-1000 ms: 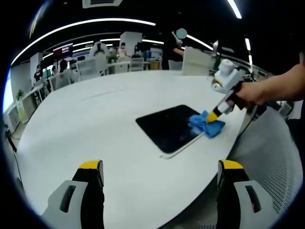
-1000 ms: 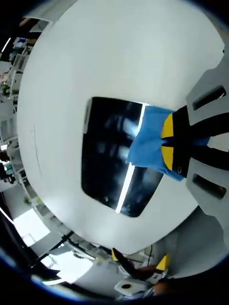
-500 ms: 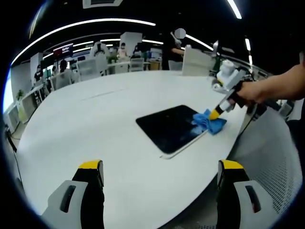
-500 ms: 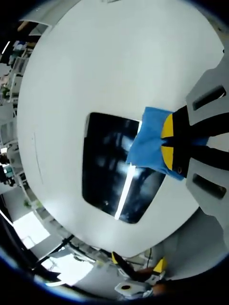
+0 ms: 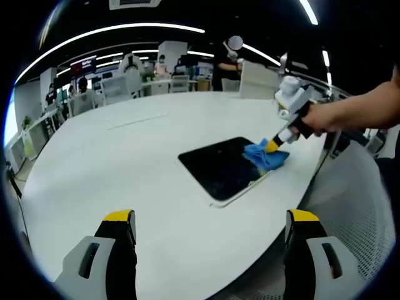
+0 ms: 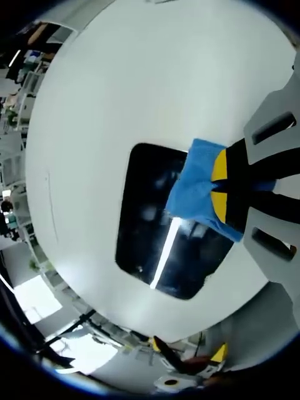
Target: Wipe the mirror surface with the cleaning cloth until all visible marks leave the cleaned area.
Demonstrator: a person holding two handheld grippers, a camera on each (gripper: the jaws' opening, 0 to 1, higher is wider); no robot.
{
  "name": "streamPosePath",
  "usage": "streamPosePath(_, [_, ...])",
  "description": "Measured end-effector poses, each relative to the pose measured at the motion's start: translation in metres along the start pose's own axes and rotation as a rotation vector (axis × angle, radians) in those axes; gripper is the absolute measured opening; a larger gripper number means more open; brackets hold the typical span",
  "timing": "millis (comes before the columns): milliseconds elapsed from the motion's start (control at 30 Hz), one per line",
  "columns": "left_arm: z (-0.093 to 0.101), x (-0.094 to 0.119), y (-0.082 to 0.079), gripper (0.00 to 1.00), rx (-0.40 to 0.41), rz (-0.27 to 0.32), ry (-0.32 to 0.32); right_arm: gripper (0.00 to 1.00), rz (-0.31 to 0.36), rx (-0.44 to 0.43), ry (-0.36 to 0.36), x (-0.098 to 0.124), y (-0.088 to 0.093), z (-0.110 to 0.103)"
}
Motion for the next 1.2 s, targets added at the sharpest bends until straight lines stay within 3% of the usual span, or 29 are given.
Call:
streamPosePath(500, [0.0, 0.0, -0.001, 1.0, -0.001, 0.005, 0.0, 0.0, 0.019, -0.006, 0.024, -0.02, -0.042, 0.012])
streamPosePath(1200, [-0.001, 0.0, -0.001, 1.0, -0.003, 0.001, -0.006, 0.0, 0.041, 0.019, 0.041, -0.028, -0.059, 0.015])
Point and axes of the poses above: the point that each gripper's makers call its tool centre point, and the gripper's own axes: x roughly backward along the fingers, z roughly to its right, y roughly out of its underside, the point moved 9 cm from there along x, roughly backward along the fingers, and after that the axes turned 2 degrees about -y, right-handed, at the moved point
